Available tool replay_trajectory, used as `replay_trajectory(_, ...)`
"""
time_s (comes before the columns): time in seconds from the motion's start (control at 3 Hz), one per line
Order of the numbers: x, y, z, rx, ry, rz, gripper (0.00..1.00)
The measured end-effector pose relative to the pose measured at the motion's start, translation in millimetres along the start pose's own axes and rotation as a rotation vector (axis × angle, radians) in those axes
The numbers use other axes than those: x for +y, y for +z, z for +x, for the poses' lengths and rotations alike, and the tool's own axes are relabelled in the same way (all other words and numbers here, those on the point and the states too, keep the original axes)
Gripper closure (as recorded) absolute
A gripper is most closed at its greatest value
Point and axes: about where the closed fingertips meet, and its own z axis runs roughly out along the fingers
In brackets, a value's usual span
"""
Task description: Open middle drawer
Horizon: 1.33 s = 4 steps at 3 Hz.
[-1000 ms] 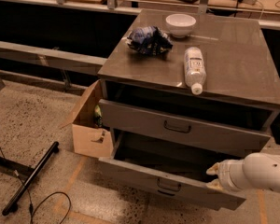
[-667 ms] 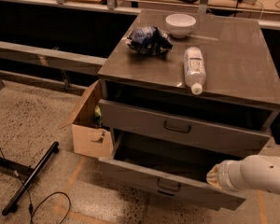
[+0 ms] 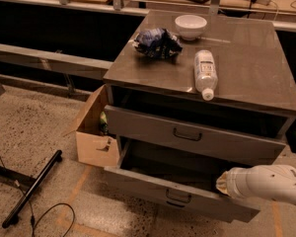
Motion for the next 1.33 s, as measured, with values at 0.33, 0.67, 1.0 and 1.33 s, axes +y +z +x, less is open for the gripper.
replay_trajectory(0.33, -9, 27, 11, 0.018, 0.03, 0.019, 1.0)
replay_trajectory(0.67, -11, 50, 20, 0.033, 0.052, 0.018, 1.0)
replay_trajectory(1.0, -6, 63, 27, 0.049, 0.067, -0.005, 1.0)
replay_trajectory(1.33, 6, 70, 34, 0.066, 0.079, -0.048, 1.0)
